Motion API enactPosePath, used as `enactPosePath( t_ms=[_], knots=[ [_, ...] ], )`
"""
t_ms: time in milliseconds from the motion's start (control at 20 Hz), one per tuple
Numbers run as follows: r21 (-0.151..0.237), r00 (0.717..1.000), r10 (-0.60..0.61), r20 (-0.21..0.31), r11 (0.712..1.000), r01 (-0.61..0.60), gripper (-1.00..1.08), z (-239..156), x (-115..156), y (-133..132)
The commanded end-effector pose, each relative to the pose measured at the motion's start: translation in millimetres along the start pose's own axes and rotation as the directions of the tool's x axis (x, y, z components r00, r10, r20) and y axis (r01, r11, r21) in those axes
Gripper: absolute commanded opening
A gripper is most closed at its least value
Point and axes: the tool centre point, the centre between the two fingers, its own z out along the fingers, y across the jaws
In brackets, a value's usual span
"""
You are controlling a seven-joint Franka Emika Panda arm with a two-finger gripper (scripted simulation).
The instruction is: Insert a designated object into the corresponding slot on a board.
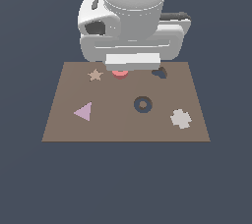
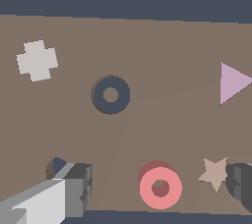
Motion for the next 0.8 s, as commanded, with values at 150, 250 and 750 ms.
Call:
enactPosePath(
  t_ms=[150,250,750],
  knots=[
    [0.000,0.998,-0.060,-0.002,0.998,0.060,1.00,20,-18,3],
    [0.000,0.996,-0.091,-0.003,0.996,0.091,1.00,30,-27,5],
    [-0.001,0.969,-0.245,-0.011,0.969,0.245,1.00,81,-69,21]
  ],
)
